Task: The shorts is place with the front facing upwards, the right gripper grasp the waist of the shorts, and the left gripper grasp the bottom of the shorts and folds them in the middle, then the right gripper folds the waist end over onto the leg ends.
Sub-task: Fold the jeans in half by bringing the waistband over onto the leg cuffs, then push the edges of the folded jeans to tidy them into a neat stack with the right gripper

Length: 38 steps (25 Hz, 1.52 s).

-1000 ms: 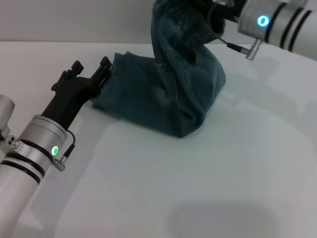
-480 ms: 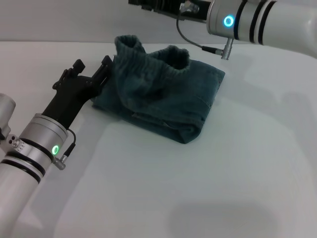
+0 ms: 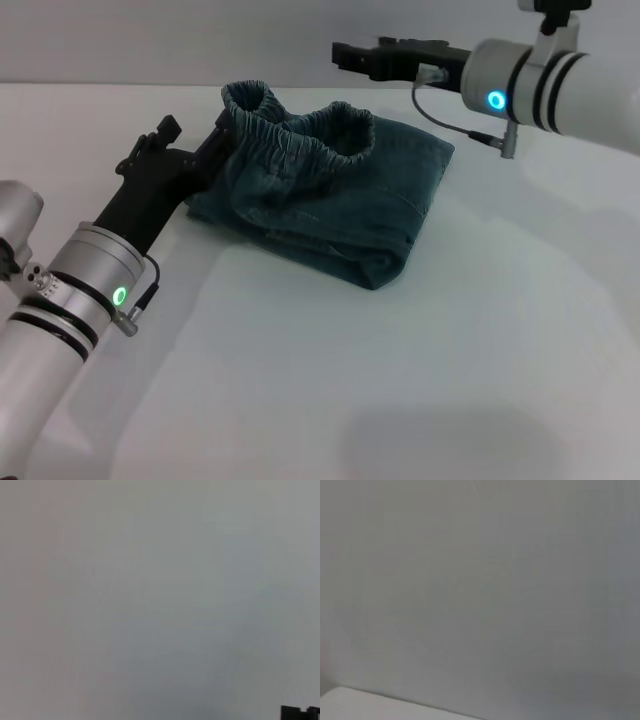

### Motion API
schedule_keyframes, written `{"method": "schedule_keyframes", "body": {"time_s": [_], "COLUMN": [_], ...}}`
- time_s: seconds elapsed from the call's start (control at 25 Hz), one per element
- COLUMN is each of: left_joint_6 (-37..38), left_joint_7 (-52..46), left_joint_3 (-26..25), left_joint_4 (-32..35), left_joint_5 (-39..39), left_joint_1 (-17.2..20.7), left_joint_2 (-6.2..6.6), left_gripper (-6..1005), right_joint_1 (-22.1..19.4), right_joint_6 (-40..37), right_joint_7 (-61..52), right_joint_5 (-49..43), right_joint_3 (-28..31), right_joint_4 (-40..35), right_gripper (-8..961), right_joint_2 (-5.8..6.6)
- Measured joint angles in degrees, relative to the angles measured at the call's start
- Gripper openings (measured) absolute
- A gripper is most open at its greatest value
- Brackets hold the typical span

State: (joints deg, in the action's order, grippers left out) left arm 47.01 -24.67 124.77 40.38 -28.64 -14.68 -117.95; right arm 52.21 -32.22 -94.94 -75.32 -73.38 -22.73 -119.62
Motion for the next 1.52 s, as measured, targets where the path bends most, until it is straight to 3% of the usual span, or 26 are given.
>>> {"method": "schedule_keyframes", "body": {"time_s": [0.12, 0.36, 0.76, 1.04, 1.4, 1.52], "left_joint_6": [-0.3, -0.4, 7.7, 7.8, 6.9, 3.2], "left_joint_7": [-0.1, -0.2, -10.3, -18.5, -22.0, -21.9], "left_joint_3": [0.1, 0.8, 0.5, 0.8, 2.3, 2.0], "left_joint_4": [-0.7, -0.9, -1.0, -10.0, -17.4, -18.6], "left_joint_5": [0.0, 0.8, 21.1, 28.6, 29.6, 29.6], "left_joint_1": [-0.7, -1.2, -0.9, -8.1, -16.4, -18.9], "left_joint_2": [0.0, 0.1, 1.08, -0.13, -0.5, -0.76], "left_gripper": [830, 830, 830, 830, 830, 830], "right_joint_1": [-3.1, -9.5, -17.3, -20.3, -21.9, -22.3], "right_joint_6": [-0.6, -3.5, -3.8, -5.5, -7.9, -8.5], "right_joint_7": [0.6, 0.5, 0.8, 0.7, 0.6, 0.2], "right_joint_5": [0.5, 6.4, 9.0, 9.1, 11.9, 12.0], "right_joint_3": [-0.3, -0.5, -0.1, 0.3, -0.3, -0.3], "right_joint_4": [-2.6, -4.8, -8.7, -9.2, -8.7, -8.6], "right_gripper": [725, 722, 718, 717, 717, 717], "right_joint_2": [0.0, 0.0, 0.11, 0.17, 0.23, 0.22]}}
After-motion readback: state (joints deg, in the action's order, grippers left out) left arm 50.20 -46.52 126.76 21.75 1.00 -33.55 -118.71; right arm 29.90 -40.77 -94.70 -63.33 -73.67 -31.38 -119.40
